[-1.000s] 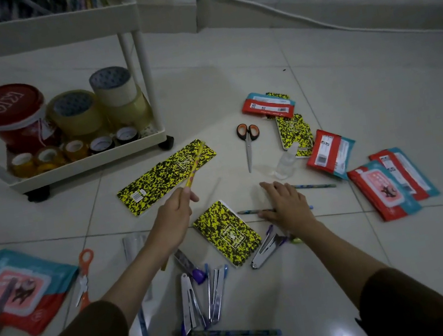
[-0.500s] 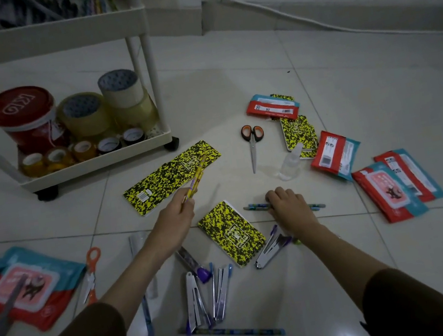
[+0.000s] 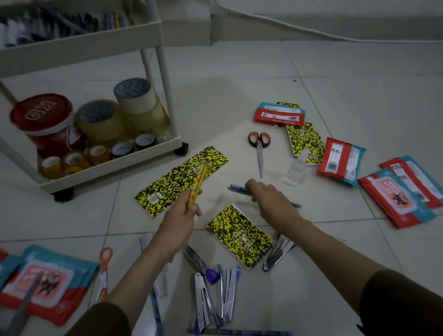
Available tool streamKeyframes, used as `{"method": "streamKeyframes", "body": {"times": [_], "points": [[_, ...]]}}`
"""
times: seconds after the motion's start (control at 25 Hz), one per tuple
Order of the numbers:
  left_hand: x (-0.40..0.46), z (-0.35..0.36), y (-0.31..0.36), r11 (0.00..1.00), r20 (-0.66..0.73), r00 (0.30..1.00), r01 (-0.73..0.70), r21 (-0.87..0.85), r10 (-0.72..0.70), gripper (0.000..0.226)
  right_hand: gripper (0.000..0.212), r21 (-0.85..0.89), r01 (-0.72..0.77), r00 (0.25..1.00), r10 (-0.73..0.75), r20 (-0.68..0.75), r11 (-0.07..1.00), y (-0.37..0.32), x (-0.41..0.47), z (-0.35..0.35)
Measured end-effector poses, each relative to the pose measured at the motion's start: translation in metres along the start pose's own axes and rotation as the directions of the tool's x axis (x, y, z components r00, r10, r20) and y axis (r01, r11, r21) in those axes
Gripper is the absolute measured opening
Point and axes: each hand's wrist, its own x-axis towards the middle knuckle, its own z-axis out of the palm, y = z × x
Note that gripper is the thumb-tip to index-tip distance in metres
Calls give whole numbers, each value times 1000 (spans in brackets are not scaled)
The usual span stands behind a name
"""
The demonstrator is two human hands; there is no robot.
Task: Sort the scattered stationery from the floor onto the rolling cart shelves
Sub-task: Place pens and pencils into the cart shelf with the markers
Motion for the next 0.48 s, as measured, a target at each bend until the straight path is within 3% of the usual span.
{"method": "streamKeyframes", "body": {"times": [0.08, 0.2, 0.32, 0.48], "points": [[1, -8, 3, 997, -66, 998, 13, -77, -18, 30, 40, 348, 28, 998, -8, -58, 937, -35, 12, -16], [5, -20, 14, 963, -163, 983, 34, -269, -80, 25, 26, 741, 77, 993, 15, -117, 667, -94, 29, -36], [8, -29, 41, 882, -257, 962, -43, -469, -90, 28, 24, 908, 111, 978, 119, -172, 403, -147, 44, -50], [20, -56, 79, 712, -362, 930, -207, -671, -71, 22, 26, 998, 51, 980, 191, -59, 43, -196, 65, -76]]}}
